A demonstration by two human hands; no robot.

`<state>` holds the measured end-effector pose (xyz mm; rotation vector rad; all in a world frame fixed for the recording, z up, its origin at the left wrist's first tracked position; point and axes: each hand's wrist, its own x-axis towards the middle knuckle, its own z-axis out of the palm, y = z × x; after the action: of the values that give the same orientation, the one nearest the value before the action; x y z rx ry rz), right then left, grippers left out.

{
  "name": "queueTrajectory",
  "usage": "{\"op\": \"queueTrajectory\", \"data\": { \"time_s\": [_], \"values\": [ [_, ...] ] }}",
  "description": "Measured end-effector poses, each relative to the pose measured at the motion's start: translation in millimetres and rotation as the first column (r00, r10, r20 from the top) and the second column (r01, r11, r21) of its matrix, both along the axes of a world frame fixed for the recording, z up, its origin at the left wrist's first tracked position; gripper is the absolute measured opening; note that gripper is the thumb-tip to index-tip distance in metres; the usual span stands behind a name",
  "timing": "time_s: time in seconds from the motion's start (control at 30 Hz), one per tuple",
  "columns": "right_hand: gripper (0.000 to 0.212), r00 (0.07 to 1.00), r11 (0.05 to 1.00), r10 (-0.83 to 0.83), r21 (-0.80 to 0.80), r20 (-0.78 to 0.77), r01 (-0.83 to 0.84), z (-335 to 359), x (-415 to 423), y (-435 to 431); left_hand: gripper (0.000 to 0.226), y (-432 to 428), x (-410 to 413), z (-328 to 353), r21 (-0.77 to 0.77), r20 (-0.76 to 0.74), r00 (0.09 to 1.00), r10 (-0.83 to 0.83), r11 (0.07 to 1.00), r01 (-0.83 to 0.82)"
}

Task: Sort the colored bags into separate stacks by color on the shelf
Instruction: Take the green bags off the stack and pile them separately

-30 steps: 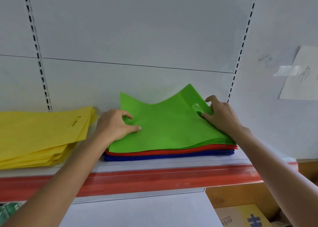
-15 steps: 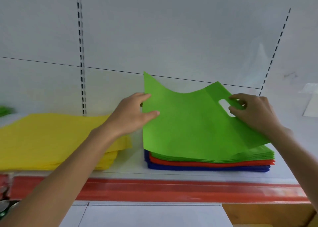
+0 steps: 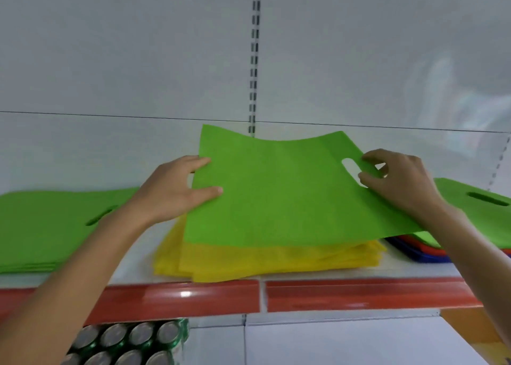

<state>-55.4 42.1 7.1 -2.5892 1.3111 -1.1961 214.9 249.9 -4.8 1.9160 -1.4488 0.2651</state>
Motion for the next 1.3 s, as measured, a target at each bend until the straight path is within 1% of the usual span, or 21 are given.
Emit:
{"op": "queueTrajectory", "data": {
  "time_s": [0.13, 0.27, 0.33, 0.4, 0.53, 0.63, 0.8, 0.9, 1.0, 1.07, 1.17, 1.23, 1.3],
  "values": [
    [0.039, 0.999, 0.999, 0.021, 0.034, -0.049, -0.019, -6, 51, 32, 0.085, 43, 46, -4, 0.075, 0.077, 0.996, 0.052, 0.996, -0.058],
    [0.04, 0.988, 0.999, 0.039, 0.006, -0.147, -0.039, -6, 100, 48, 0.076, 77, 83, -22, 0.081, 0.087, 0.989, 0.122, 0.988, -0.129],
    [0.041, 0.985, 0.998, 0.06, -0.01, -0.162, -0.063, -8, 124, 61, 0.085, 93, 104, -29, 0.09, 0.106, 0.982, 0.159, 0.982, -0.169],
    [0.041, 0.981, 0.997, 0.082, 0.009, -0.176, -0.082, -16, 144, 74, 0.091, 107, 121, -33, 0.098, 0.103, 0.981, 0.167, 0.979, -0.177],
    [0.041, 0.959, 0.997, 0.074, 0.01, -0.273, -0.074, -15, 176, 99, 0.076, 131, 155, -44, 0.097, 0.059, 0.985, 0.162, 0.981, -0.167],
    [0.042, 0.969, 0.997, 0.074, -0.006, -0.236, -0.078, -9, 209, 125, 0.063, 152, 190, -43, 0.107, 0.075, 0.981, 0.18, 0.976, -0.188],
    [0.04, 0.983, 0.997, 0.08, 0.033, -0.168, -0.076, -15, 280, 178, 0.056, 191, 263, -29, 0.113, 0.101, 0.972, 0.21, 0.969, -0.221],
    [0.038, 0.985, 0.996, 0.052, 0.074, -0.161, -0.041, -24, 321, 207, 0.057, 211, 301, -31, 0.158, 0.057, 0.973, 0.223, 0.96, -0.23],
    [0.034, 0.985, 0.993, 0.05, 0.118, -0.167, -0.03, -37, 355, 229, 0.057, 226, 332, -41, 0.23, -0.024, 0.968, 0.252, 0.943, -0.24],
    [0.034, 0.981, 0.986, 0.05, 0.165, -0.187, -0.019, -49, 367, 240, 0.055, 234, 347, -51, 0.281, -0.066, 0.963, 0.263, 0.93, -0.235],
    [0.038, 0.976, 0.972, 0.005, 0.23, -0.218, 0.047, -67, 372, 250, 0.053, 240, 360, -64, 0.335, -0.103, 0.958, 0.266, 0.917, -0.218],
    [0.038, 0.976, 0.969, -0.032, 0.231, -0.214, 0.082, -72, 374, 253, 0.054, 239, 362, -66, 0.348, -0.087, 0.962, 0.258, 0.913, -0.213],
    [0.035, 0.977, 0.975, -0.058, 0.197, -0.205, 0.099, -71, 376, 254, 0.053, 236, 365, -65, 0.323, -0.082, 0.965, 0.248, 0.923, -0.209]
  ]
}}
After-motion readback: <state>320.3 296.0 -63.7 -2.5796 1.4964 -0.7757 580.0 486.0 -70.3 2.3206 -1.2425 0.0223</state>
